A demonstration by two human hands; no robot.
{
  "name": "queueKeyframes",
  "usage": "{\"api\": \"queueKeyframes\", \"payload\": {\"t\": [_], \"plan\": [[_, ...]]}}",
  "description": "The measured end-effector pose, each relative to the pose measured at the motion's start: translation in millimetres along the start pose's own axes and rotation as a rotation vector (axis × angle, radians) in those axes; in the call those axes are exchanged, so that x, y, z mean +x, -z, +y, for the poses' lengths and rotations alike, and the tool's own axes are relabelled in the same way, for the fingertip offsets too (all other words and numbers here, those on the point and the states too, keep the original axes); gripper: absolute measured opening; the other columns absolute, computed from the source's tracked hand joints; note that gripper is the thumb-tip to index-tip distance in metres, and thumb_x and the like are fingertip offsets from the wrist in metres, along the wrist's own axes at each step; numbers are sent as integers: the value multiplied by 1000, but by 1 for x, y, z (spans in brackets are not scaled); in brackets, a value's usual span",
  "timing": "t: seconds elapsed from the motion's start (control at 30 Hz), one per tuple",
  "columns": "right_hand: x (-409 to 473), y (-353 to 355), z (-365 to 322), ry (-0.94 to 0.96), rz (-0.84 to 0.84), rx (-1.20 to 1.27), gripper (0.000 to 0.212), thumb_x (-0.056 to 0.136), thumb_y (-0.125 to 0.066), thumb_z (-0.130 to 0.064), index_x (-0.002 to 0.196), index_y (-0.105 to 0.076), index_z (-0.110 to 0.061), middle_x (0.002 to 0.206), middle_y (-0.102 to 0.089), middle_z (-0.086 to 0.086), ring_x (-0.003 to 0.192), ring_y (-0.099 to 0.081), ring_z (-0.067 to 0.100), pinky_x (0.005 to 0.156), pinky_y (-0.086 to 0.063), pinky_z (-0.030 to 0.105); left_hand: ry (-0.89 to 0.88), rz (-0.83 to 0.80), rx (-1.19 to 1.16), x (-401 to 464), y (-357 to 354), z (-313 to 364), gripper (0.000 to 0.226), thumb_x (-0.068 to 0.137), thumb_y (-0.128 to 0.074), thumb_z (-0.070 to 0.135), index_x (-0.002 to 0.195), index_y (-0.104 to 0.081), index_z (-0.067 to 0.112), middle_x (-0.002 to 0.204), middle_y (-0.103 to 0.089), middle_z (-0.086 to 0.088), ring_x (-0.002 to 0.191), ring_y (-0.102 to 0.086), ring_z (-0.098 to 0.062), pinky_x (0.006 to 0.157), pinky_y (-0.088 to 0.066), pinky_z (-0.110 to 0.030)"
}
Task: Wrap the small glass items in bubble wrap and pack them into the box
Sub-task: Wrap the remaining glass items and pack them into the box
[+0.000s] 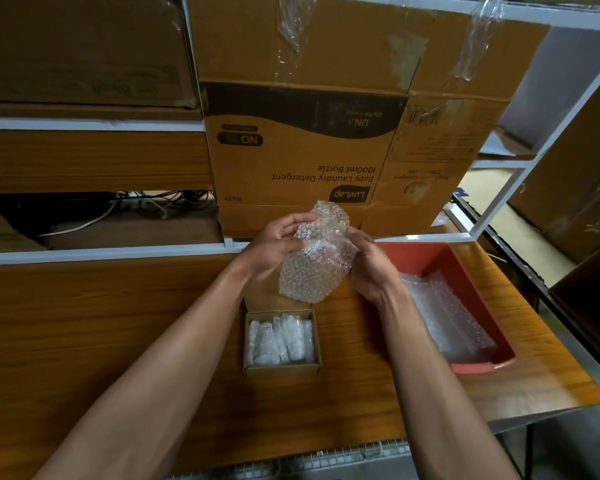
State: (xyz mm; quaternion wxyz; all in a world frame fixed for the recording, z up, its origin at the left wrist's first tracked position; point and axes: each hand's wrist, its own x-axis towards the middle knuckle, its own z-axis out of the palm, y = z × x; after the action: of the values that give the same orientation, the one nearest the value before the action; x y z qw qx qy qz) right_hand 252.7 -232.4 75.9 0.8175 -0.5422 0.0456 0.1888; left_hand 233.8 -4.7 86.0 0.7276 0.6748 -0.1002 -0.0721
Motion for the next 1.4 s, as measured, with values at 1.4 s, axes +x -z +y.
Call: {"api": "queueKeyframes", "payload": {"t": [1.4], "plan": [[-21,1,5,411,249,-916,36,94,-66,-57,84,-68,-22,80,-72,-1,76,-67,22,72,-57,51,27,104,375,-19,-3,-6,21,101,-72,29,120,-75,21,118,-75,6,112,-68,-7,93,-50,-22]]}}
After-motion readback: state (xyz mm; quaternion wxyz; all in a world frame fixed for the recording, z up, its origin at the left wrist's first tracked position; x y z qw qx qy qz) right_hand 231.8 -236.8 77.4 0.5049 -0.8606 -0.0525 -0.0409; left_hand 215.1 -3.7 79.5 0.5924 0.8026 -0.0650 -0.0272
